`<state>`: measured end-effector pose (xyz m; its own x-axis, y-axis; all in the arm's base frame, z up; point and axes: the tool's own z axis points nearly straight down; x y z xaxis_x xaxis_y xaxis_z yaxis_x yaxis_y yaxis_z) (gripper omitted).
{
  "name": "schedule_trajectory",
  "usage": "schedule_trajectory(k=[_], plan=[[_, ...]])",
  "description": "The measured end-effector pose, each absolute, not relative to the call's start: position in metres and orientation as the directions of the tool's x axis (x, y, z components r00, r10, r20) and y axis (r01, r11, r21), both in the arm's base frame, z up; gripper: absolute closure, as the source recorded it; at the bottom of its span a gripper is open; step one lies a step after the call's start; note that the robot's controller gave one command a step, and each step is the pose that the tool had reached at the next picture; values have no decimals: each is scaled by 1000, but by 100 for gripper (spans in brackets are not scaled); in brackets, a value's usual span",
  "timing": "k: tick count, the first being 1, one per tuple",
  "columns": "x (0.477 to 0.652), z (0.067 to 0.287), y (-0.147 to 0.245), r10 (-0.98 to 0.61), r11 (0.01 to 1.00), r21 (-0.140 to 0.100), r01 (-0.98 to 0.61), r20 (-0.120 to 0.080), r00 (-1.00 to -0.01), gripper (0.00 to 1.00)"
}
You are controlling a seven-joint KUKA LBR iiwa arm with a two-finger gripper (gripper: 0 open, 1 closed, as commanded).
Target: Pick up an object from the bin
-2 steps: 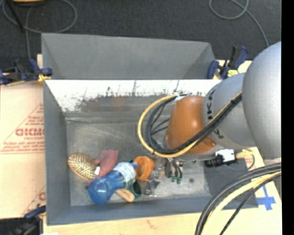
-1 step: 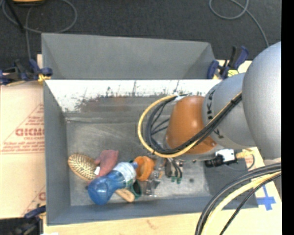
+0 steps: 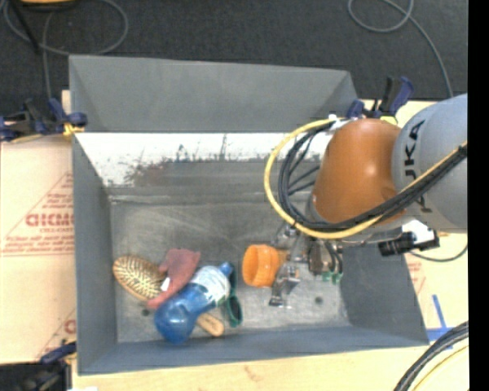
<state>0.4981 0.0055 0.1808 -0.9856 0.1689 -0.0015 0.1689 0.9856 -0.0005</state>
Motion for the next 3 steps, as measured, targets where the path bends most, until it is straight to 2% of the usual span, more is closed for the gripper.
schedule_trajectory(k=[2, 3], plan=[[500, 186, 9, 193, 981, 1, 193, -3, -981, 100], [502, 243, 9, 184, 983, -1, 184, 3, -983, 100]])
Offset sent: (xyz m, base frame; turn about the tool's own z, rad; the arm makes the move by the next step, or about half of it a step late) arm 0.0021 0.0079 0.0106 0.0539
